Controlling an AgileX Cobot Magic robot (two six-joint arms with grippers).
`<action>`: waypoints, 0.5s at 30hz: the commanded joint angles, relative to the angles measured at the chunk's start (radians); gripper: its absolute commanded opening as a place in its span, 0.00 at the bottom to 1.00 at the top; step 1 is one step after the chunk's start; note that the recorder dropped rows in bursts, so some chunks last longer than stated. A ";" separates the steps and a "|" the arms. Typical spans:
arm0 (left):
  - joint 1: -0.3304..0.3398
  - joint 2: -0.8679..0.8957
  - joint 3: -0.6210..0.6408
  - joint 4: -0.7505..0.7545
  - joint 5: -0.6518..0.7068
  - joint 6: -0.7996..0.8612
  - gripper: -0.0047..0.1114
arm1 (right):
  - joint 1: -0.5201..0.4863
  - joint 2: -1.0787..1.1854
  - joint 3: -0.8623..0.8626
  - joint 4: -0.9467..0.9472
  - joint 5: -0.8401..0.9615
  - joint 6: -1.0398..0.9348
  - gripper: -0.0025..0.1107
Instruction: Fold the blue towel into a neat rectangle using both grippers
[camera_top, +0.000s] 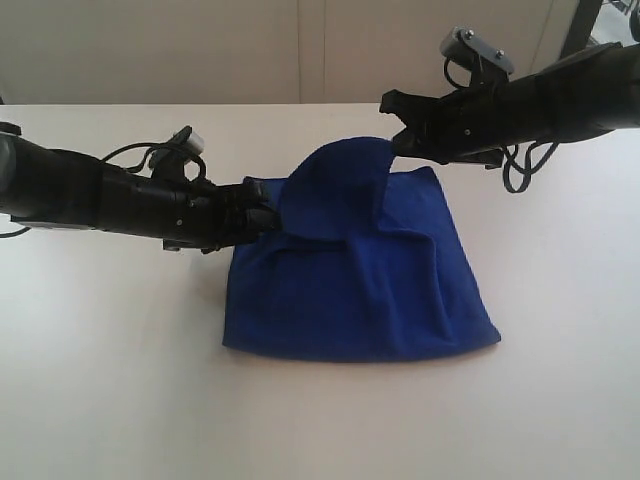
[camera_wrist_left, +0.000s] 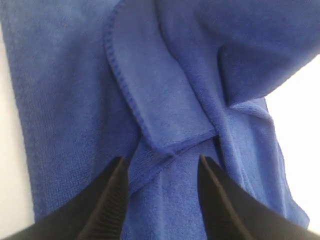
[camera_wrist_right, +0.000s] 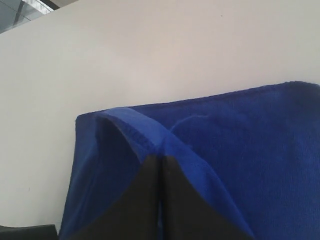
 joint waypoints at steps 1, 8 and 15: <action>-0.005 0.022 -0.029 -0.023 0.044 -0.060 0.47 | -0.002 -0.009 -0.001 -0.005 -0.001 -0.013 0.02; -0.005 0.071 -0.081 -0.023 0.093 -0.118 0.47 | -0.002 -0.006 0.003 -0.005 -0.001 -0.013 0.02; -0.005 0.100 -0.089 -0.023 0.090 -0.142 0.47 | -0.002 -0.006 0.003 -0.005 0.001 -0.013 0.02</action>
